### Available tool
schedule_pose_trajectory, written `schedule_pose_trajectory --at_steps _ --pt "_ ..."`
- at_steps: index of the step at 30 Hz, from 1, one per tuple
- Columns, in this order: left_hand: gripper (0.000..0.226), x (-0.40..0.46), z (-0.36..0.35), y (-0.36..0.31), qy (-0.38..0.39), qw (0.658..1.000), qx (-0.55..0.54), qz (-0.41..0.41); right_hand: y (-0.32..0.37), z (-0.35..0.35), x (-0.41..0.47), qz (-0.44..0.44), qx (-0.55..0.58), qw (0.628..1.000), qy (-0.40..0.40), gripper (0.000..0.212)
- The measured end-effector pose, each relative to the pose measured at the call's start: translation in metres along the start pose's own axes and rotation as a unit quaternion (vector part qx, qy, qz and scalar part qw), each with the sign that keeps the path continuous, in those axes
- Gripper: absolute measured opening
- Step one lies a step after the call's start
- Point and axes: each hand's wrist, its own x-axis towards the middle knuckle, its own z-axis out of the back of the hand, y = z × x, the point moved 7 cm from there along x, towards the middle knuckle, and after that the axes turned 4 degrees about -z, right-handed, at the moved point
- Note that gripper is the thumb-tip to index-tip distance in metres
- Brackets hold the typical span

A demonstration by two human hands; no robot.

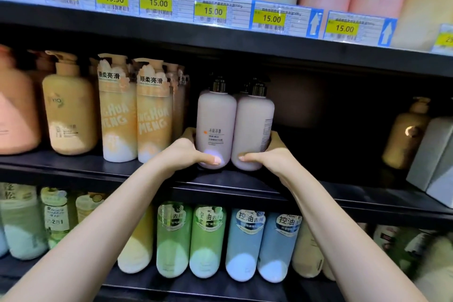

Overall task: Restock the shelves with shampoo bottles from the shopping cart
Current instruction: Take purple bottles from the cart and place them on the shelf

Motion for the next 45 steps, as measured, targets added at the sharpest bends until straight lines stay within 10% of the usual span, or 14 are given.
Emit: schedule_pose_trajectory --at_steps 22,27,31,36,42,45 --pt "0.079 0.007 -0.001 0.013 -0.047 0.997 -0.043 -0.038 -0.01 0.0 0.002 0.022 0.069 0.997 -0.006 0.073" --pt "0.081 0.007 -0.001 0.014 -0.048 0.997 -0.05 -0.038 -0.006 -0.003 -0.001 0.026 0.029 0.999 -0.038 0.116" --pt "0.08 0.005 0.0 0.013 -0.05 0.997 -0.045 -0.036 -0.008 0.002 -0.002 0.025 0.033 0.999 -0.008 0.08" --pt "0.079 0.003 0.0 0.011 -0.05 0.997 -0.047 -0.037 -0.003 -0.002 -0.004 0.045 0.007 0.997 -0.054 0.109" --pt "0.077 0.004 0.0 0.011 -0.051 0.997 -0.043 -0.041 -0.009 0.004 -0.003 0.029 0.011 0.999 -0.007 0.074" --pt "0.075 0.005 -0.001 0.013 -0.051 0.997 -0.047 -0.044 -0.002 0.0 -0.006 0.039 -0.009 0.998 -0.048 0.103"
